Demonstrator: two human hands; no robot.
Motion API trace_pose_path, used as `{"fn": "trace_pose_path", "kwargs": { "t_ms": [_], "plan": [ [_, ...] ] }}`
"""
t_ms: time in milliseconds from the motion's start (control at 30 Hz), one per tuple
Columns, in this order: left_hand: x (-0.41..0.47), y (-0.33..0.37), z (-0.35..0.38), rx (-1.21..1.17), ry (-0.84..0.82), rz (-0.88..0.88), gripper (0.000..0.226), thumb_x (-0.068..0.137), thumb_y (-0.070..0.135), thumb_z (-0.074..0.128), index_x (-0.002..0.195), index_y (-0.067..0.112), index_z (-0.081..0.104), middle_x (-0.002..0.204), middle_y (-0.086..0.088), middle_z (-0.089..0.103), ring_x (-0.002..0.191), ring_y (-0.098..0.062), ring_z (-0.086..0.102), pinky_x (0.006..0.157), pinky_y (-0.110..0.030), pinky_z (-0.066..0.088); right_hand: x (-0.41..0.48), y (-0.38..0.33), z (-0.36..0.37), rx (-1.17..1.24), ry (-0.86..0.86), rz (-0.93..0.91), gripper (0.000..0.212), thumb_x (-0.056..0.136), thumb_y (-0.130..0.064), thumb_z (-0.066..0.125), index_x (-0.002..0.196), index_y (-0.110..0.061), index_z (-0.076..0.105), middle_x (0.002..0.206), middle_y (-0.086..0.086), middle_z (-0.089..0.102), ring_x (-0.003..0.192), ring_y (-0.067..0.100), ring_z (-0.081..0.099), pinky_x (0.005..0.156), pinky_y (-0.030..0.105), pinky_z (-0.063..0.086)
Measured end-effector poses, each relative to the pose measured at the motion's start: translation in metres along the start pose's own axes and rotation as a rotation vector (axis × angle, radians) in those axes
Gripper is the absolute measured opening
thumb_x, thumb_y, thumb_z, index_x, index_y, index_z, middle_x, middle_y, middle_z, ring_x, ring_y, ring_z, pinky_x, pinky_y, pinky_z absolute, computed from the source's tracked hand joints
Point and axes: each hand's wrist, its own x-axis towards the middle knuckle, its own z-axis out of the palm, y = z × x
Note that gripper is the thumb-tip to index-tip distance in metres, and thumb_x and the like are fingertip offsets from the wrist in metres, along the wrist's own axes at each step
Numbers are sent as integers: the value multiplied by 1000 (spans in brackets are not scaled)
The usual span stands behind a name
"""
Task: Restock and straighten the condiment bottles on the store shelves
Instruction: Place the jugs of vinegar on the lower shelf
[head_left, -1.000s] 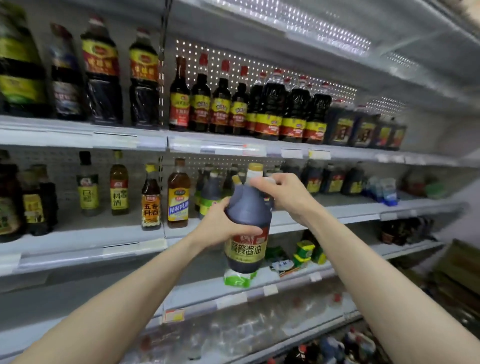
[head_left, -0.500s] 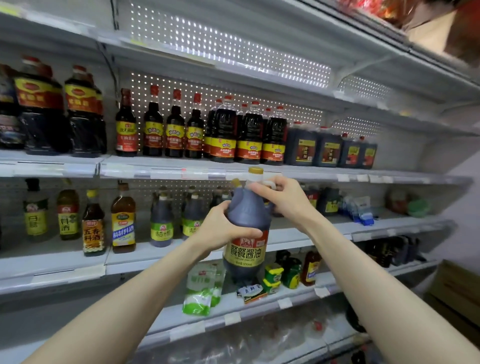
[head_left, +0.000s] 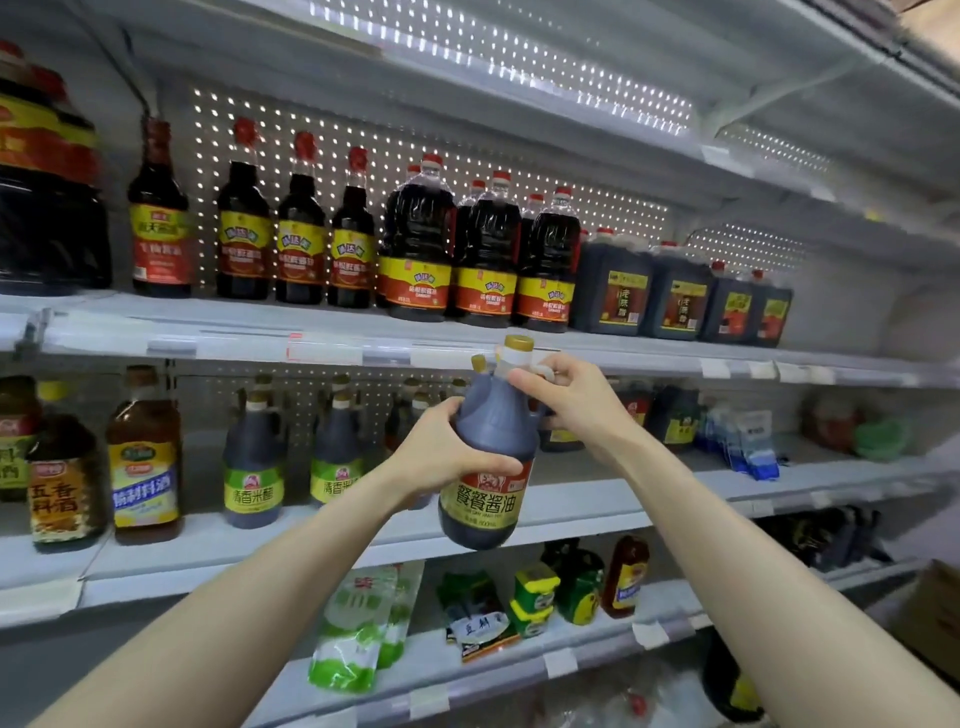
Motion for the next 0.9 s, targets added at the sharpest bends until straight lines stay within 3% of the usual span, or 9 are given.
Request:
{"fn": "trace_pose_path", "kwargs": {
  "t_ms": [67, 133, 233, 367, 500, 633, 733, 833, 900],
  "plan": [
    [20, -14, 5, 24, 10, -11, 72, 62, 19, 89, 121, 22, 48, 103, 13, 61, 91, -4, 60, 65, -13, 48, 18, 20, -1, 8, -20, 30, 32, 88, -31, 68, 95, -1, 59, 101, 19, 67, 94, 27, 65, 85, 44, 56],
    [39, -31, 9, 51, 14, -28, 74, 60, 25, 91, 121, 23, 48, 109, 10, 62, 95, -7, 61, 69, -17, 50, 36, 40, 0, 51, -46, 45, 25, 87, -30, 70, 86, -9, 55, 90, 16, 65, 81, 20, 63, 74, 36, 55],
    [64, -56, 18, 55, 10, -81, 76, 59, 25, 91, 121, 24, 47, 111, 9, 61, 99, -8, 61, 73, -20, 51, 59, 69, 2, 47, -77, 70, 30, 86, -30, 70, 91, -5, 56, 86, 15, 64, 70, 10, 60, 59, 24, 49],
    [85, -86, 28, 78, 59, -139, 81, 56, 24, 92, 124, 19, 48, 114, 4, 63, 102, -13, 62, 82, -28, 55, 82, 105, 8, 61, -111, 85, 30, 85, -30, 71, 91, -5, 58, 100, 23, 67, 84, 21, 64, 77, 43, 56],
    [107, -115, 46, 101, 144, -237, 93, 53, 28, 94, 131, 15, 44, 119, 2, 59, 105, -15, 58, 83, -29, 53, 107, 144, 11, 74, -163, 87, 24, 85, -31, 71, 87, -12, 57, 100, 20, 67, 92, 24, 66, 78, 38, 54],
    [134, -136, 67, 165, 239, -295, 89, 56, 28, 92, 130, 12, 46, 116, 2, 57, 102, -15, 55, 80, -27, 49, 136, 182, 10, 111, -227, 80, 35, 84, -35, 72, 97, -5, 58, 99, 14, 67, 97, 24, 65, 88, 48, 55],
    [154, -151, 83, 153, 294, -326, 87, 54, 26, 93, 127, 13, 46, 117, 0, 58, 105, -17, 56, 80, -26, 49, 160, 212, 6, 111, -288, 65, 35, 84, -34, 71, 100, -5, 59, 98, 10, 67, 96, 19, 64, 88, 44, 54],
    [168, -168, 94, 150, 348, -344, 81, 55, 22, 93, 121, 13, 46, 113, 1, 57, 102, -15, 55, 67, -17, 45, 179, 238, 9, 132, -326, 34, 28, 85, -31, 71, 94, -8, 59, 94, 8, 67, 91, 17, 64, 81, 36, 54],
    [176, -179, 95, 158, 375, -354, 81, 55, 21, 93, 121, 13, 47, 114, 0, 58, 104, -17, 56, 70, -20, 47, 189, 252, 16, 158, -337, 32, 21, 85, -30, 71, 90, -13, 59, 91, 6, 66, 88, 15, 63, 77, 31, 53]
  ]
}}
